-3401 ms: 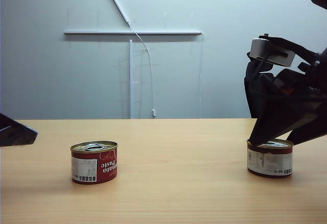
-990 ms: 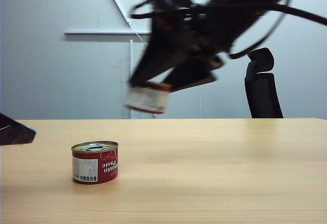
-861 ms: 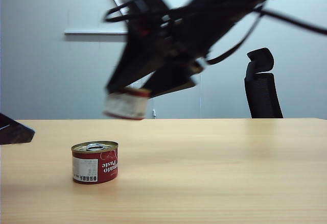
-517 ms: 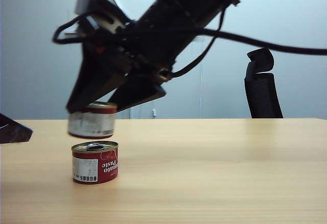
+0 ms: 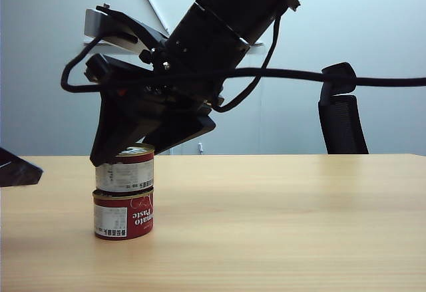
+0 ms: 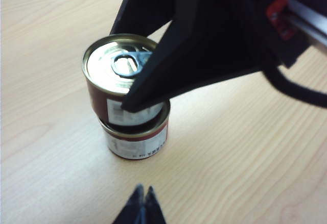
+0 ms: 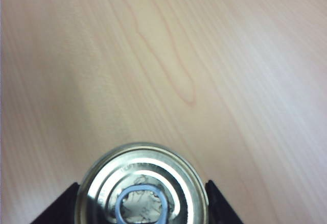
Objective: Stack a can of tomatoes on the right onto the can of tomatoes on the left.
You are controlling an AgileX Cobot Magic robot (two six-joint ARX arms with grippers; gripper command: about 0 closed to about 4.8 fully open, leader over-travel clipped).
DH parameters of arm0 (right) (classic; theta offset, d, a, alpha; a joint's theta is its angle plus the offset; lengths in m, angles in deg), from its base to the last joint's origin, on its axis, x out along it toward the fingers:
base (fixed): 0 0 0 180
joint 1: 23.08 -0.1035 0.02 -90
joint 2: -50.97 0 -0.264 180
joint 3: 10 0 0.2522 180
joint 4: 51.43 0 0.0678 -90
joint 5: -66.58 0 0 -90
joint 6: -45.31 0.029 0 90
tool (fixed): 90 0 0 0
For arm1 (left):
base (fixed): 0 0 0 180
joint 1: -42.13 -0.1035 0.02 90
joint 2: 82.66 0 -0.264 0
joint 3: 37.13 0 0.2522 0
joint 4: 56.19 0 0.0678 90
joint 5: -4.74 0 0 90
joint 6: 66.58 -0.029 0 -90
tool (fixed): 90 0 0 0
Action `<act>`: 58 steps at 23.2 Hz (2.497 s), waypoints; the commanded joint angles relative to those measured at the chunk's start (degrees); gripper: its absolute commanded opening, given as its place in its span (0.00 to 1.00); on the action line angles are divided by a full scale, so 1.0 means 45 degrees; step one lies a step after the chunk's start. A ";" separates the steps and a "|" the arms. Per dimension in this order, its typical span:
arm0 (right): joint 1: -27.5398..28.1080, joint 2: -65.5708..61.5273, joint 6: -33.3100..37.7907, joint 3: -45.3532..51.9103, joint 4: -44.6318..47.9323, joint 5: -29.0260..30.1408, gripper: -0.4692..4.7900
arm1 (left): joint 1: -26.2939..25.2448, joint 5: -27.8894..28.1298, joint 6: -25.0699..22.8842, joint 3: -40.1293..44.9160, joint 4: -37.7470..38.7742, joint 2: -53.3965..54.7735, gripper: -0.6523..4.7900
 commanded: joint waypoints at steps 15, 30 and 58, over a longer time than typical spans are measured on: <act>-0.0068 0.0083 -0.0024 -0.0092 -0.0112 0.0131 0.43 | 0.0015 -0.0005 -0.0005 -0.0049 -0.0165 0.0005 0.11; -0.0107 0.0087 -0.0019 -0.0097 -0.0369 0.0194 0.78 | 0.0015 -0.0005 -0.0005 -0.0049 -0.0165 0.0005 0.11; -0.0083 0.5304 0.1035 -0.0146 -0.0937 -0.0947 1.00 | -0.4119 -0.1030 -0.0005 -0.0049 -0.0151 -0.0889 0.11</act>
